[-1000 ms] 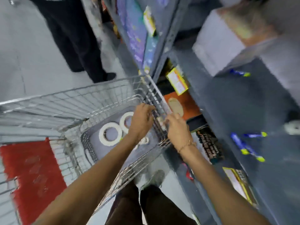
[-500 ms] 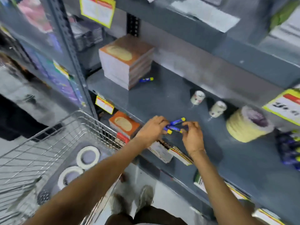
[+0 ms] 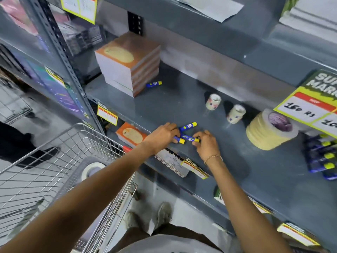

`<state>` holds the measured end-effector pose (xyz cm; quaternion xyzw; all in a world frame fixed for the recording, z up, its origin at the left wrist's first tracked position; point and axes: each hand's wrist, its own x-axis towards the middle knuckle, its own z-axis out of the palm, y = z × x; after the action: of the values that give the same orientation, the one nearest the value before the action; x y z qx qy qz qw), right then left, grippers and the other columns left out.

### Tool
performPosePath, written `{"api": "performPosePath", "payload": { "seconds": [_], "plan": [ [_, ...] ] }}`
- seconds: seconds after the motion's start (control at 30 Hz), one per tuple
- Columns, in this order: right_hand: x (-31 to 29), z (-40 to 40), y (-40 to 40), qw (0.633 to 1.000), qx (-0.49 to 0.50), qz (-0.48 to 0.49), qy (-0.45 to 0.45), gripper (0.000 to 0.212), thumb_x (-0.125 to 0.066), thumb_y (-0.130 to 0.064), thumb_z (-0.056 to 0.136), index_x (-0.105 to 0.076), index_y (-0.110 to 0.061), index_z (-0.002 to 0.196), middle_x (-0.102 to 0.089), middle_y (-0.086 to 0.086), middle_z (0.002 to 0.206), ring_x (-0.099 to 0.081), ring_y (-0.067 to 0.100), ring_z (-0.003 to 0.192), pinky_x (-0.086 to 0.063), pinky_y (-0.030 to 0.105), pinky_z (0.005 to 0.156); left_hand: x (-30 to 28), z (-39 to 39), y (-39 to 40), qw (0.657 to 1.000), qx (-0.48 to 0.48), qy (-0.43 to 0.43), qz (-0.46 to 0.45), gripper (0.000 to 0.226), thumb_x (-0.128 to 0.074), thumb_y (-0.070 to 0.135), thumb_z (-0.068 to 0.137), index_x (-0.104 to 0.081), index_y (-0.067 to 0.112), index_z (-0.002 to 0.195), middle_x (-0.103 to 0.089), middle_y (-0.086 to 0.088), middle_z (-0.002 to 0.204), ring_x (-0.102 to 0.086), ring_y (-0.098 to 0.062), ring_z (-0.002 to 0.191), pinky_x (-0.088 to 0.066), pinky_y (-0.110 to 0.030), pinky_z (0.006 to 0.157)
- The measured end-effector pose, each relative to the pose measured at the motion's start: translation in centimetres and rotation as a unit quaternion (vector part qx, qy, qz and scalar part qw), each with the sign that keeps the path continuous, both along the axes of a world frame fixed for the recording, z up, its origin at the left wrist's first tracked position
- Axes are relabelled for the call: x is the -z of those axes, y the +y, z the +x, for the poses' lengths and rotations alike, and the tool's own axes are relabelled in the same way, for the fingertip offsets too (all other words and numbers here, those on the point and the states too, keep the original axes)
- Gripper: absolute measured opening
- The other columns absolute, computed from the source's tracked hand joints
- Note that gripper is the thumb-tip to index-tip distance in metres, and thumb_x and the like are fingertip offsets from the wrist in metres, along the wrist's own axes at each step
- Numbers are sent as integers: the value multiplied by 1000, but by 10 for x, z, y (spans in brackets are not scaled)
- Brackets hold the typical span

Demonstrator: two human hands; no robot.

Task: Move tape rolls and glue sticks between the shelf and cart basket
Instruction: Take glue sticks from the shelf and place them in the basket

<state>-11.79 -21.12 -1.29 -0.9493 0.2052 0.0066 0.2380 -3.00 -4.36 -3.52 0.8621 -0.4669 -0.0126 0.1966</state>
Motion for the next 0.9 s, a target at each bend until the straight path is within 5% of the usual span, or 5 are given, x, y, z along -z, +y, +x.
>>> {"api": "performPosePath", "payload": {
  "seconds": [0.23,0.33,0.57,0.7,0.9],
  "plan": [
    [-16,-4,-28,961,84,252,-71,21,-69,-4,83,-66,-4,104,-68,9,87,-62,19,78,-54,34,79,-23,19,-12,981,-122,137,-58,44,-53,-9,83,-44,12,121,-56,-19,118,-60,-28,105,-46,-30,83],
    [-23,0,-34,919,123,360,-103,26,-65,-2,86,-62,0,113,-65,4,81,-63,12,70,-57,16,62,-38,32,-36,977,-147,150,-32,36,-48,-3,90,-45,1,126,-51,-24,126,-50,-35,116,-42,-35,92],
    [-39,9,-25,885,125,421,-152,8,-65,-12,88,-66,-18,93,-68,-5,79,-62,5,68,-55,8,56,-50,36,-37,941,-203,248,-112,20,-58,9,90,-62,3,108,-68,-20,102,-61,-28,90,-39,-23,73],
    [-59,36,16,866,70,476,-139,13,-62,-17,91,-65,-24,80,-68,-3,78,-65,0,62,-56,12,58,-63,31,15,877,-257,351,-206,24,-66,16,87,-64,7,109,-66,-8,86,-60,-15,76,-46,-23,72],
    [-54,81,152,834,-96,543,-20,18,-51,-13,97,-58,-19,82,-68,2,82,-67,-3,56,-55,14,58,-41,-11,167,694,-398,455,-391,25,-58,1,90,-55,-1,114,-63,-13,84,-63,-12,69,-51,-26,72]
  ]
}}
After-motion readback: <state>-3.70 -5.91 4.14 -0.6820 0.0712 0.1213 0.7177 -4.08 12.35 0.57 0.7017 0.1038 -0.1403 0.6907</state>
